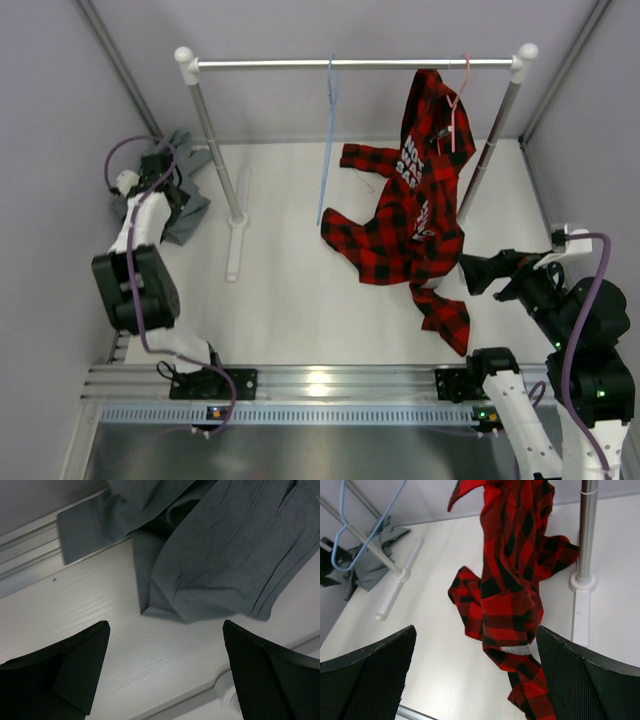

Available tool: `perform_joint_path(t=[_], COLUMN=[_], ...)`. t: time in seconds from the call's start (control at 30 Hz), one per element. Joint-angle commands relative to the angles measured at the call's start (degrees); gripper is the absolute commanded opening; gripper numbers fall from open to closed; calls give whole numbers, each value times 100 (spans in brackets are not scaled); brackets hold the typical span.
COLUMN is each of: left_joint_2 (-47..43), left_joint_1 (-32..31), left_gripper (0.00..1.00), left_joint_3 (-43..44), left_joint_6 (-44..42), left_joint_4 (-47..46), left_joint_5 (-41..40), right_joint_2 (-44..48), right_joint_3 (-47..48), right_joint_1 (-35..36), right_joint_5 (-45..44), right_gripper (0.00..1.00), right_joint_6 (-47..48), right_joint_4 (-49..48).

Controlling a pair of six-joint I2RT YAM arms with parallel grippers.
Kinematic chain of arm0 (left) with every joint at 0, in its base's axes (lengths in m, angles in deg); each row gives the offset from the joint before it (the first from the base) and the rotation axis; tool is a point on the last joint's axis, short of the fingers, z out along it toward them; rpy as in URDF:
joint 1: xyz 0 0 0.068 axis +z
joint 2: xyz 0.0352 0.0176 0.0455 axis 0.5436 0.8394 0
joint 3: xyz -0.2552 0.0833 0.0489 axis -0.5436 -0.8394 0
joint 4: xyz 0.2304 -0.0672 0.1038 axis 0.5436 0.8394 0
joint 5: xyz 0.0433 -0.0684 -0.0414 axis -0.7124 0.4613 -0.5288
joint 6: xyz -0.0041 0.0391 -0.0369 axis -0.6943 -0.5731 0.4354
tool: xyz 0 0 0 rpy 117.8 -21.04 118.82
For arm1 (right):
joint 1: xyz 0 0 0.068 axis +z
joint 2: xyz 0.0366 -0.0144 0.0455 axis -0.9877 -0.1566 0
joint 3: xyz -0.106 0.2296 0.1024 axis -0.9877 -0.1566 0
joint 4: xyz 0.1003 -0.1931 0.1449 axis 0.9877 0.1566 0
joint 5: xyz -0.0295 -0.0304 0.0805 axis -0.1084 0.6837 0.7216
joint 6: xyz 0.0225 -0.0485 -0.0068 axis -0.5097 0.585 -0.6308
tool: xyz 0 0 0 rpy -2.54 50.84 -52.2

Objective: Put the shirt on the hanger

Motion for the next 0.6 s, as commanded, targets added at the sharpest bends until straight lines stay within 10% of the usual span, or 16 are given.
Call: perform_joint_path(t=[0.0,0.27,0.3,0.43,0.57], left_joint_2=[1187,3245,3490,3826,3319], left_joint_1=[175,219,219,245,246], left_gripper=[98,98,90,0,0], left_joint_3=[1059,2645,2706,2874,2805], left_joint_6=[-1,-950,-977,-793,-381], left_joint_4=[-724,-1154,-1198,-1295,-1295], left_joint_5=[134,370,484,1239,1786], right_joint_2=[180,286,295,260,304], right_joint_3=[-100,-355,-382,-391,-312], right_joint_1=[59,59,59,59,59], right_joint_5=[618,723,785,786,654], right_gripper=[99,99,100,99,99], right_joint_6=[-140,1,-8,97,185], right_joint_4=[-653,-768,-786,-795,-769])
